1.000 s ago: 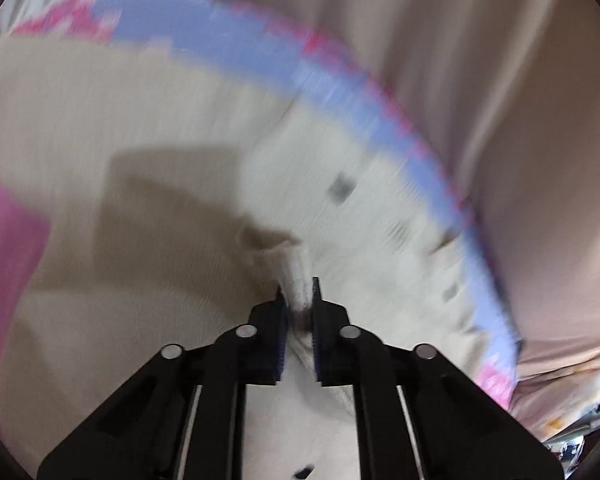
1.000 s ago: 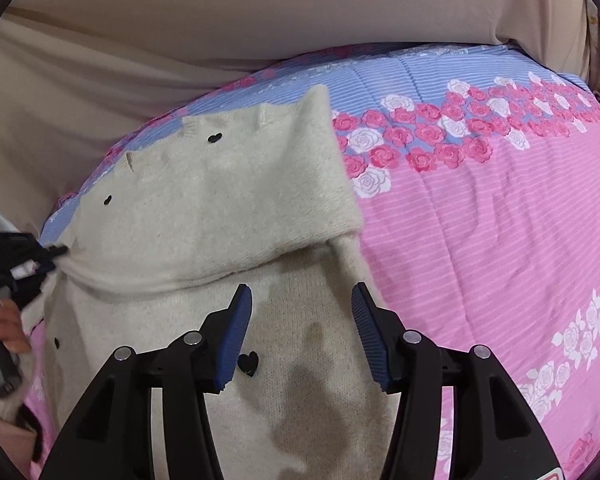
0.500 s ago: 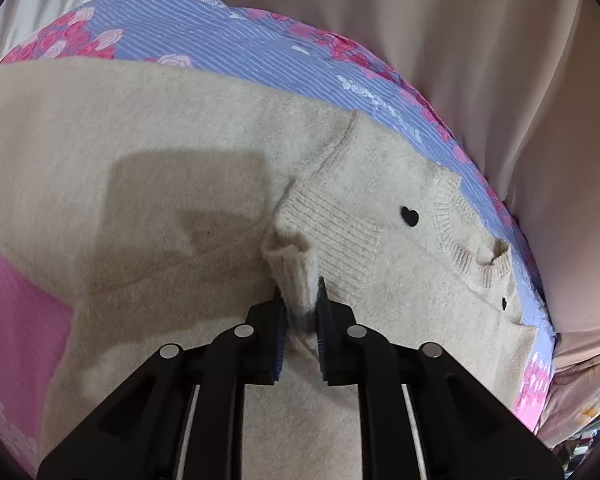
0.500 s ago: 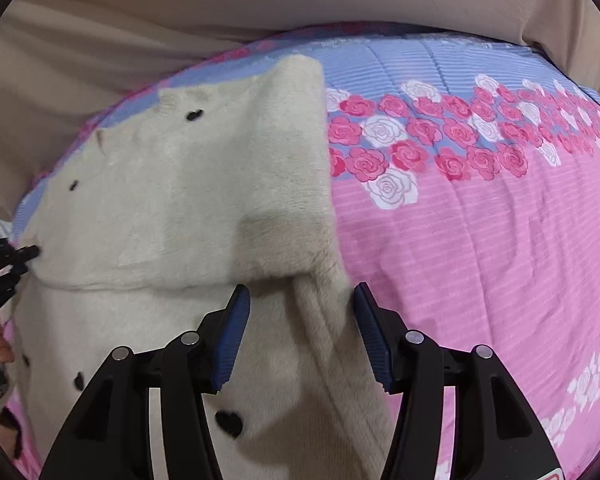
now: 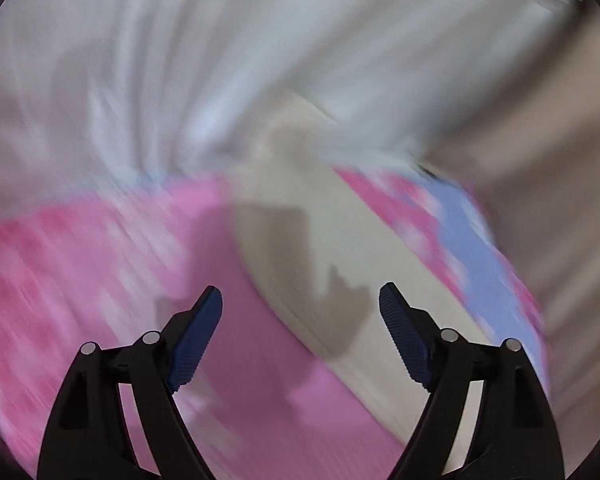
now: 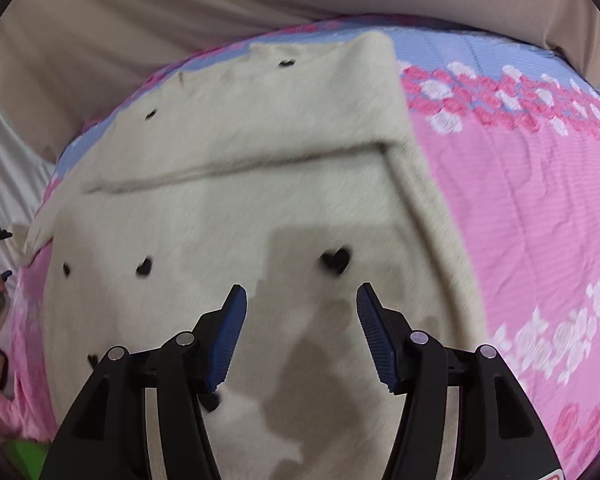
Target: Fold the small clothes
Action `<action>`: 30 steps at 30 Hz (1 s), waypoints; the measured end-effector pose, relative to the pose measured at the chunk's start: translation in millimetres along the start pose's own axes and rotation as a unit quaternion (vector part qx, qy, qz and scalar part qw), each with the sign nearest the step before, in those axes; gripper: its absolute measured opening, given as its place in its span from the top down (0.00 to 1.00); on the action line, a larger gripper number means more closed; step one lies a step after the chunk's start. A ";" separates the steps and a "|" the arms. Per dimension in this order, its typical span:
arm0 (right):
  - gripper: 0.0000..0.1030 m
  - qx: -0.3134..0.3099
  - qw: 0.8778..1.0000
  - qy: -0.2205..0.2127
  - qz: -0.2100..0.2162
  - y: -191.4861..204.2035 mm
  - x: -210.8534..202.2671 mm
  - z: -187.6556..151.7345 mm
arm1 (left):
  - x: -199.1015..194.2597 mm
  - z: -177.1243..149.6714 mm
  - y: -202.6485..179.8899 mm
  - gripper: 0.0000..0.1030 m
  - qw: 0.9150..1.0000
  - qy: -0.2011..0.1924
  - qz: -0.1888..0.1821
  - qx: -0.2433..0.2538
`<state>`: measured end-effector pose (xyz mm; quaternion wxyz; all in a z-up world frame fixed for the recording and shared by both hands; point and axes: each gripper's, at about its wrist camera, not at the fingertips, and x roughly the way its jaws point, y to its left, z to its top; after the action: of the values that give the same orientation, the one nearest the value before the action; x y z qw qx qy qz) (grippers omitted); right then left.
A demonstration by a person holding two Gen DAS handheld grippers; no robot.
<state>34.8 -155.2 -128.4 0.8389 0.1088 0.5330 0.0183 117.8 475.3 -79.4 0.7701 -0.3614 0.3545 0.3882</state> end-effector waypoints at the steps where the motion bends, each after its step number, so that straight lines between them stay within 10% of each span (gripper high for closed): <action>1: 0.45 -0.004 1.000 0.005 0.002 4.8 1.6 -2.1 | 12.6 16.1 7.9 0.24 1.000 -0.004 0.019 -0.010; 4: 0.45 -0.026 1.000 0.014 0.003 24.7 0.4 -6.8 | 49.0 42.2 13.6 0.37 0.999 0.020 0.050 -0.006; 6: 0.44 -0.041 0.999 0.012 0.005 37.6 -3.4 -8.7 | 69.6 51.1 6.6 0.93 0.998 0.067 0.016 0.006; 10: 0.41 -0.053 0.999 0.004 0.010 50.3 -11.2 -7.9 | 22.3 48.4 -45.2 0.94 0.994 0.025 -0.087 0.065; 13: 0.41 -0.049 0.999 -0.004 0.018 49.9 -16.6 -4.0 | -44.3 25.2 -102.7 0.94 0.975 -0.008 -0.176 0.138; 20: 0.41 -0.033 0.998 -0.030 0.033 30.9 -38.2 6.5 | -173.6 -110.0 -221.9 0.92 0.889 0.040 -0.366 0.272; 25: 0.40 -0.005 0.999 -0.033 0.019 -9.1 -50.1 -3.3 | -168.1 -246.5 -253.1 0.89 0.860 0.171 -0.373 0.303; 28: 0.40 0.021 0.999 -0.026 0.008 -33.8 -52.4 -10.7 | -145.6 -318.1 -256.6 0.46 0.845 0.228 -0.327 0.358; 30: 0.40 0.030 0.999 -0.024 0.005 -44.3 -56.0 -11.8 | -137.8 -341.7 -238.9 0.45 0.841 0.240 -0.306 0.375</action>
<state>-3.7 -204.8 -92.4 0.8479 0.1374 0.5121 0.0042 169.5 39.5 -64.8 0.8174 -0.2171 0.5178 -0.1288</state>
